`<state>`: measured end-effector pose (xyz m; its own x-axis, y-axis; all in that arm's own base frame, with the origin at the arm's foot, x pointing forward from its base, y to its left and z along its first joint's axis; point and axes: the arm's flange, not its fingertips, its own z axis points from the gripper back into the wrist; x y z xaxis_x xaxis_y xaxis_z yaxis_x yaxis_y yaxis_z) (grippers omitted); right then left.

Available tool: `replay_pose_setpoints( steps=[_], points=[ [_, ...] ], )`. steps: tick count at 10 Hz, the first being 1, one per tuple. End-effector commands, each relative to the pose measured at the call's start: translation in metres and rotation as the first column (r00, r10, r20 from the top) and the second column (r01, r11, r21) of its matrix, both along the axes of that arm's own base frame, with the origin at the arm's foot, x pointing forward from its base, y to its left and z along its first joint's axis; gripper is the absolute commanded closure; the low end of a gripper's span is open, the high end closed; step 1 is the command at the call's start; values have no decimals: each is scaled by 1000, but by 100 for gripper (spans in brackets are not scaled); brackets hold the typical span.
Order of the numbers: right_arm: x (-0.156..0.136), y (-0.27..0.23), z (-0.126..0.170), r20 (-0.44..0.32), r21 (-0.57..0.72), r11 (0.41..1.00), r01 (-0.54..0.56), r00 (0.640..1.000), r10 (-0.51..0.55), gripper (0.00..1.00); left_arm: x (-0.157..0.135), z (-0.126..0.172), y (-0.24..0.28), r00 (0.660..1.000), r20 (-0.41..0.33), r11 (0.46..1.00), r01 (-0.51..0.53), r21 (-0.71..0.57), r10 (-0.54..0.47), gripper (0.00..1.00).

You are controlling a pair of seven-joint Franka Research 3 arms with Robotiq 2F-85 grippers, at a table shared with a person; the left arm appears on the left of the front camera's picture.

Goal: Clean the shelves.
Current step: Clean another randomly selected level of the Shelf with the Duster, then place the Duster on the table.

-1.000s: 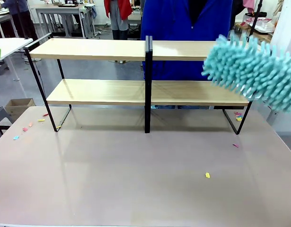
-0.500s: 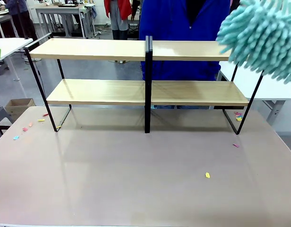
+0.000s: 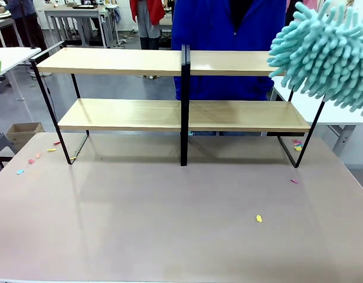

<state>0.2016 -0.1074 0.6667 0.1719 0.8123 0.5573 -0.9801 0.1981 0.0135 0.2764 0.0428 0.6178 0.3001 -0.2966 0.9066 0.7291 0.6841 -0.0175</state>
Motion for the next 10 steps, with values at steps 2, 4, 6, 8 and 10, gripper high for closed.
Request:
replay_pose_setpoints(
  steps=[2, 4, 6, 8, 10],
  points=[
    [-2, 2, 1, 13, 23, 999, -28, 1000, 28, 88, 1, -2, 0, 1000, 7, 1000, 16, -6, -15, 0],
    [-2, 2, 1, 13, 23, 999, -28, 1000, 28, 88, 1, -2, 0, 1000, 7, 1000, 16, -6, -15, 0],
    [-2, 2, 1, 13, 23, 999, -28, 1000, 28, 88, 1, -2, 0, 1000, 7, 1000, 16, -6, -15, 0],
    [-2, 2, 1, 13, 23, 999, -28, 1000, 28, 88, 1, -2, 0, 1000, 7, 1000, 16, -6, -15, 0],
    [-1, 1, 0, 2, -4, 1000, 1, 1000, -1, 88, 0, 0, 0, 1000, 0, 1000, 0, 0, 0, 0]
  ],
)
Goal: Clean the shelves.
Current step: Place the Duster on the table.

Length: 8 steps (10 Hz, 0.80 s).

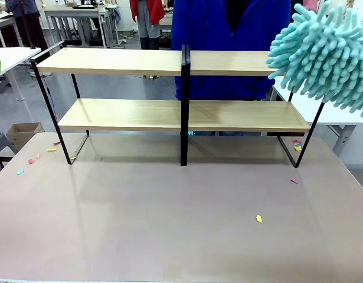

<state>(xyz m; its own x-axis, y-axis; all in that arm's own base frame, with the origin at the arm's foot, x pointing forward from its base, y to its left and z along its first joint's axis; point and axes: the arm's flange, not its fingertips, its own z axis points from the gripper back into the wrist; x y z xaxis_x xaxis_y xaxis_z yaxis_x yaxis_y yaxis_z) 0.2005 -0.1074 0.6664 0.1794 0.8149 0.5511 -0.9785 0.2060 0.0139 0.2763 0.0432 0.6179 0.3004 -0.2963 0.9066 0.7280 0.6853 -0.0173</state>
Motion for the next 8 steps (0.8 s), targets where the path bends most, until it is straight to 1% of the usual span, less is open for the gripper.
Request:
replay_pose_setpoints(
  steps=[1, 2, 3, 4, 5, 6, 7, 8],
  points=[
    [45, 40, 5, -224, -214, 957, -194, 964, 145, 88, 26, 13, -46, 960, -80, 963, 264, -60, -269, 0],
    [81, 63, -13, -329, -261, 912, -315, 918, 223, 88, 37, -9, -85, 865, -192, 884, 437, -165, -463, 0],
    [118, 74, -42, -430, -228, 899, -373, 867, 251, 88, 33, -45, -104, 811, -243, 842, 482, -241, -533, 0],
    [136, 82, -64, -481, -229, 899, -373, 847, 229, 88, 29, -69, -110, 803, -288, 849, 459, -261, -522, 0],
    [158, 98, -100, -548, -220, 892, -396, 806, 222, 88, 21, -107, -113, 754, -407, 852, 405, -331, -516, 0],
    [171, 106, -128, -584, -235, 901, -363, 794, 168, 88, 11, -139, -113, 681, -525, 854, 336, -397, -511, 0],
    [180, 109, -151, -609, -203, 910, -362, 774, 172, 88, 1, -168, -111, 593, -627, 859, 270, -436, -505, 0],
    [187, 111, -170, -624, -197, 921, -337, 767, 148, 88, -14, -196, -109, 531, -685, 861, 220, -458, -499, 0]
  ],
)
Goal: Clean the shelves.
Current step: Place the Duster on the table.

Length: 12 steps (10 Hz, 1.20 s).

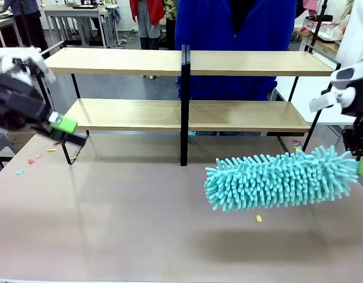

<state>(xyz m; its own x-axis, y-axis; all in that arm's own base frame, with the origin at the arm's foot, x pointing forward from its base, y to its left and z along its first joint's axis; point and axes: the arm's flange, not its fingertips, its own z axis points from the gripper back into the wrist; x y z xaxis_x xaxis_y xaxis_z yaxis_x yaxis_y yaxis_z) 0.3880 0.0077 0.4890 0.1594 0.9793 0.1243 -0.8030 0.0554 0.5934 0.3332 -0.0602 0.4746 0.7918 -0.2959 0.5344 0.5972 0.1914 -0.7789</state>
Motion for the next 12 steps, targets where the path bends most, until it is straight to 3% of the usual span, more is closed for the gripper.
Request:
replay_pose_setpoints(
  steps=[1, 2, 4, 5, 6, 8, 11, 12],
  points=[
    [3, -4, -12, 10, 11, 997, 78, 997, -78, 88, -85, -87, -4, 991, -117, 997, -56, 45, 61, 0],
    [2, -5, -30, 0, 23, 993, 116, 993, -116, 88, -98, -117, -1, 990, -133, 994, -58, -93, 45, 0],
    [7, -10, -60, -19, 5, 979, 203, 979, -203, 88, -106, -177, -2, 997, -38, 993, -68, -101, 64, 0],
    [13, -8, -69, 7, -11, 975, 224, 975, -224, 88, -98, -189, -8, 997, -41, 996, -67, -50, 65, 0],
    [18, -4, -74, 59, -29, 970, 242, 969, -240, 88, 22, -115, 44, 989, -134, 993, -74, -93, 62, 0],
    [19, -2, -79, 121, -42, 968, 248, 963, -242, 88, 22, -115, 44, 989, -134, 993, -74, -93, 62, 0],
    [20, -4, -95, 71, -46, 970, 240, 969, -236, 88, 22, -115, 44, 989, -134, 993, -74, -93, 62, 0],
    [21, -6, -93, 86, -41, 969, 243, 967, -239, 58, 22, -115, 44, 989, -134, 993, -74, -93, 62, 0]
  ],
)
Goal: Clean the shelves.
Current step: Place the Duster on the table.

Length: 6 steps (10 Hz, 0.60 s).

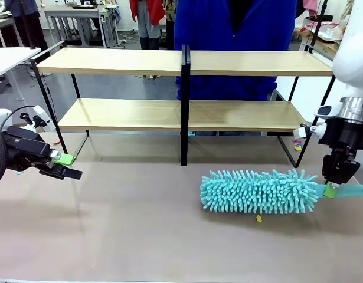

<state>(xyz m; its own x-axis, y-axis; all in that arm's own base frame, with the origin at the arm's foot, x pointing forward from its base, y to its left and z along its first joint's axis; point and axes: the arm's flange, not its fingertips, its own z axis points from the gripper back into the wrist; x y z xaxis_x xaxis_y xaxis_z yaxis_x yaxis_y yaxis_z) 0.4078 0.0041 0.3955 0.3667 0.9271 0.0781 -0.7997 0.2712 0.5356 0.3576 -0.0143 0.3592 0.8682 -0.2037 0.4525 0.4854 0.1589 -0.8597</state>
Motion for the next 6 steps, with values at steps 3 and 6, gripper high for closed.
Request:
replay_pose_setpoints(
  steps=[3, 6],
  points=[
    [3, -17, 14, 133, -23, 996, 84, 988, -80, 0, -2, 1, -2, 1000, -8, 1000, -6, -17, 6, 0],
    [-16, -51, 46, 312, -27, 980, 195, 933, -177, 0, -2, 1, -2, 1000, -8, 1000, -6, -17, 6, 0]
  ],
)
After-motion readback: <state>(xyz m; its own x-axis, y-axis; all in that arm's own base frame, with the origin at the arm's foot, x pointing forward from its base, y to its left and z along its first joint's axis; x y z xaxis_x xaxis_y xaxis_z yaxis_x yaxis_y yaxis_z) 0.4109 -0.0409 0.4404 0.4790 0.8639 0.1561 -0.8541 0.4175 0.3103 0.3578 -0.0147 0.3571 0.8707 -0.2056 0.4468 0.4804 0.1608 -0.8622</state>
